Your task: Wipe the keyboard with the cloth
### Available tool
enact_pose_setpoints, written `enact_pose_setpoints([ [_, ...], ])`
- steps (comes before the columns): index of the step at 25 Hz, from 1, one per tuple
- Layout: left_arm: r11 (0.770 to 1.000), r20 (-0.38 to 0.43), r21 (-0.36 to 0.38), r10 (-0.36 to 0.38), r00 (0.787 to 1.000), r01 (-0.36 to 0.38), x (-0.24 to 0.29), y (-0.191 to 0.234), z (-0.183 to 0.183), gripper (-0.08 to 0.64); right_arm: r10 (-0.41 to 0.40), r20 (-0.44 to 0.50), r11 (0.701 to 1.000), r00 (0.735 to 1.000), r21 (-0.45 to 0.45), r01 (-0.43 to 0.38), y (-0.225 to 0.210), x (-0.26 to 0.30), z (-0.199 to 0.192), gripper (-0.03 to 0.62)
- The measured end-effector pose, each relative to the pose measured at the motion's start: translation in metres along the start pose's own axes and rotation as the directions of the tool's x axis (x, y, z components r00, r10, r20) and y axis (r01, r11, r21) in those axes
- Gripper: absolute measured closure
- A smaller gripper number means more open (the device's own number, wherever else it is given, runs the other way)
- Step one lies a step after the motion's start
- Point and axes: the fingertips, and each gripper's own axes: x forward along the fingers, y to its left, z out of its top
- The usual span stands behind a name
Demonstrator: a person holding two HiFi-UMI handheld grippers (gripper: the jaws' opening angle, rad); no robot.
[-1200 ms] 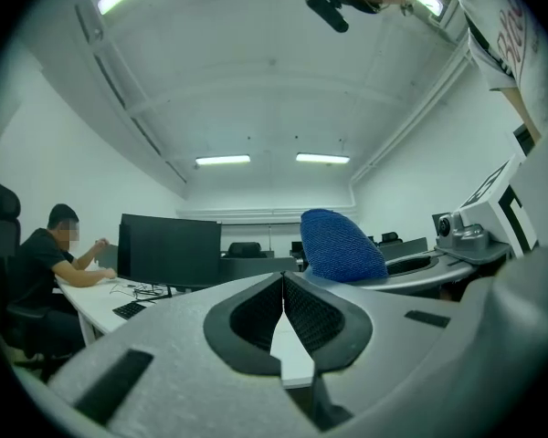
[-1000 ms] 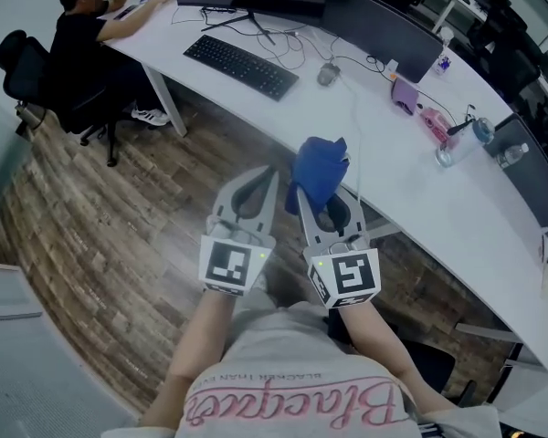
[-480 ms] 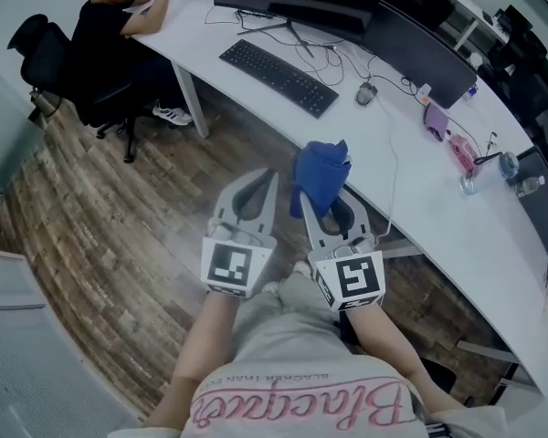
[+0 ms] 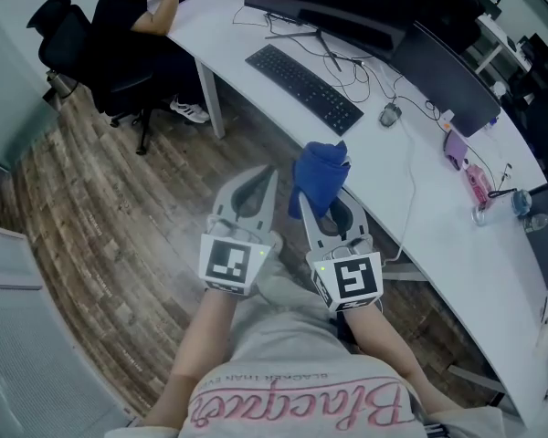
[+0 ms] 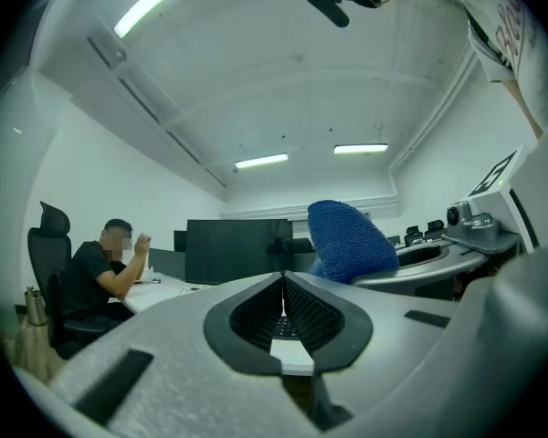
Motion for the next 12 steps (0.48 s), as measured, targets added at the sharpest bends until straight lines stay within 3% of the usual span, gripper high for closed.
enact_pose_setpoints([
  [9,0.999,-0.028,0.017,0.046,0.999,-0.046,0.036,0.047,-0.009,0.554,0.051,0.023,0.998,0.998,0.025,-0.052,-0.011,0.070,0.000,0.495],
  [12,0.997,-0.038,0.059,0.051,0.998,-0.049,0.055,0.065,-0.011,0.554,0.075,0.019,0.995,0.997,0.063,-0.076,-0.017,0.098,0.002,0.495],
])
